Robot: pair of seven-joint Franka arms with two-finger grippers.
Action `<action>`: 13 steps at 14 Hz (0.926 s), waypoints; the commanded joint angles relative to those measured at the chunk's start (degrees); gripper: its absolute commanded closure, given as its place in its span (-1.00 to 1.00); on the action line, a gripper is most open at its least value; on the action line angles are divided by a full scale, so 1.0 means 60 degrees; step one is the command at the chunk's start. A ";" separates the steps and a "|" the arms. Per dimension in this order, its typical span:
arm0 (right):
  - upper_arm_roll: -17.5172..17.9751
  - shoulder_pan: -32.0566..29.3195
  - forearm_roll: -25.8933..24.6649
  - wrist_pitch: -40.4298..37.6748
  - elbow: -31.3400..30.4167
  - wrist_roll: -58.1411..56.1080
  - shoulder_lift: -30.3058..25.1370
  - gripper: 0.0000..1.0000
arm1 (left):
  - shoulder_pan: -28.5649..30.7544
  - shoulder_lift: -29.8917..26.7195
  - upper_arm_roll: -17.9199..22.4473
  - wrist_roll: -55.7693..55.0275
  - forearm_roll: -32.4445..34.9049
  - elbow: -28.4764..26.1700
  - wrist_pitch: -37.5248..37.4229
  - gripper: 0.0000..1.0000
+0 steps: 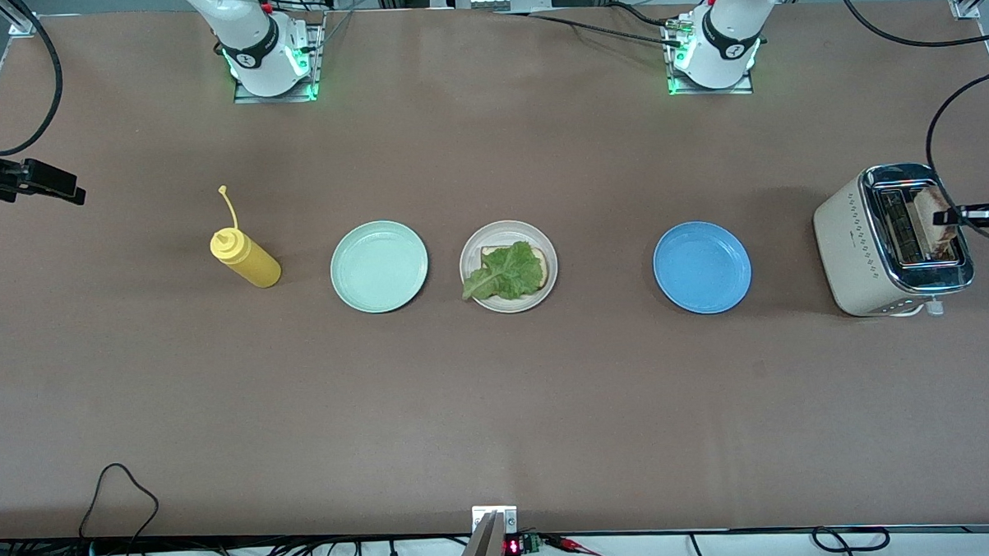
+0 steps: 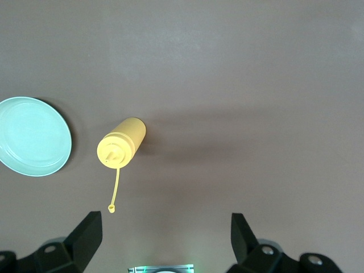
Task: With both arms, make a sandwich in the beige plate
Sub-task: 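Grasp the toast slice in the toaster with the left gripper and lift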
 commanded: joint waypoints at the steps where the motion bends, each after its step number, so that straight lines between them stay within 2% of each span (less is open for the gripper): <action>1: 0.0011 -0.0028 0.0143 -0.0100 0.0138 0.0043 0.0014 -1.00 | -0.0305 -0.0366 -0.0109 -0.0554 0.0098 0.0148 -0.0644 0.99; 6: 0.0011 -0.0028 0.0143 -0.0086 0.0138 0.0028 0.0014 -1.00 | -0.0612 -0.1085 -0.0488 -0.0745 0.0112 0.0250 -0.1159 0.99; 10: 0.0011 -0.0028 0.0143 -0.0056 0.0138 0.0014 0.0014 -1.00 | -0.0714 -0.1087 -0.1848 -0.1184 0.0127 0.0953 -0.1891 0.99; 13: 0.0011 -0.0028 0.0157 -0.0042 0.0138 0.0014 0.0014 -1.00 | -0.1138 -0.1101 -0.2436 -0.1302 0.0025 0.1012 -0.1892 0.99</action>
